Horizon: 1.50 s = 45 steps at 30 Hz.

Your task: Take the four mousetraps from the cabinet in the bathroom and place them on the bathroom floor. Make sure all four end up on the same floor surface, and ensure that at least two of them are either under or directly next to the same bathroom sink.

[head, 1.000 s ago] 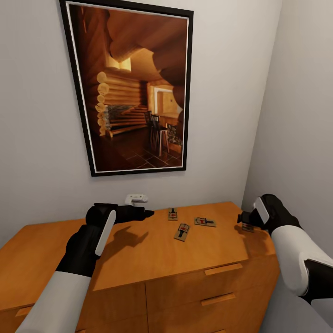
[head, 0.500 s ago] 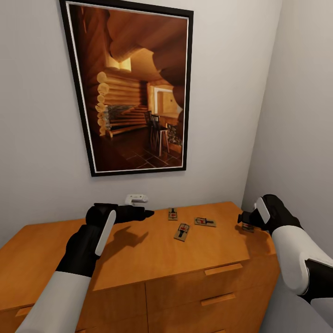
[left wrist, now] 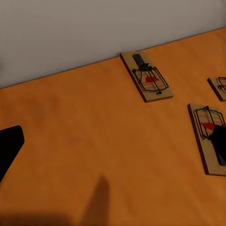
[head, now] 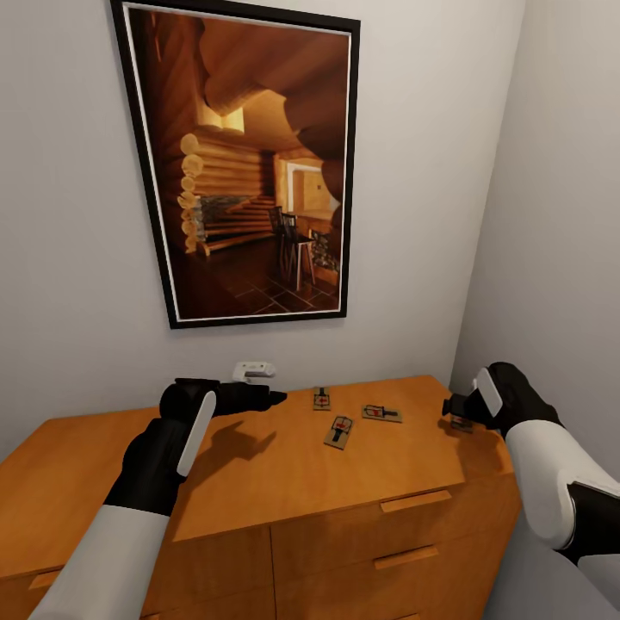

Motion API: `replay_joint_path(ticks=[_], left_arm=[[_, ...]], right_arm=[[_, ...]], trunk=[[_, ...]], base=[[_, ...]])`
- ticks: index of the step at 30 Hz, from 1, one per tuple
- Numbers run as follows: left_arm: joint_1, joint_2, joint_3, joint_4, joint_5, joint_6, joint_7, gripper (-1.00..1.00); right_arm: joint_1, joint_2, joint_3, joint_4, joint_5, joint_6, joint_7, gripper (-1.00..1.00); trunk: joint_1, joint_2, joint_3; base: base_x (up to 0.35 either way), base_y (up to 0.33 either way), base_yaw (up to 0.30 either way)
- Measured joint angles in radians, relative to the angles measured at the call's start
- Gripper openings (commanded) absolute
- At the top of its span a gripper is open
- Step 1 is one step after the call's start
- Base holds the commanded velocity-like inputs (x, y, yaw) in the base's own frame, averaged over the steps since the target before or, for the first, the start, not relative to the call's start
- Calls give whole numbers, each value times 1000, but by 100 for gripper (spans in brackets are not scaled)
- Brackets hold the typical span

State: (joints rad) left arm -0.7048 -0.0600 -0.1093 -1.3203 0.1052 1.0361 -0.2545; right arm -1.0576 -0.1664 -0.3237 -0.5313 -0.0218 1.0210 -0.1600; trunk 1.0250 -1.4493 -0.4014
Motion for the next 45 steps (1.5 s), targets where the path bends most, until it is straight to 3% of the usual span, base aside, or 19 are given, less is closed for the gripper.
replay_joint_path(ticks=[17,45], left_arm=[[0,-1,0,0,0,0,0,100],[0,-1,0,0,0,0,0,100]], right_arm=[[-1,0,8,62,23,-107,-3,100],[-1,0,10,65,23,-117,-5,100]], trunk=[[0,0,0],[0,0,0]], base=[[0,0,0],[0,0,0]])
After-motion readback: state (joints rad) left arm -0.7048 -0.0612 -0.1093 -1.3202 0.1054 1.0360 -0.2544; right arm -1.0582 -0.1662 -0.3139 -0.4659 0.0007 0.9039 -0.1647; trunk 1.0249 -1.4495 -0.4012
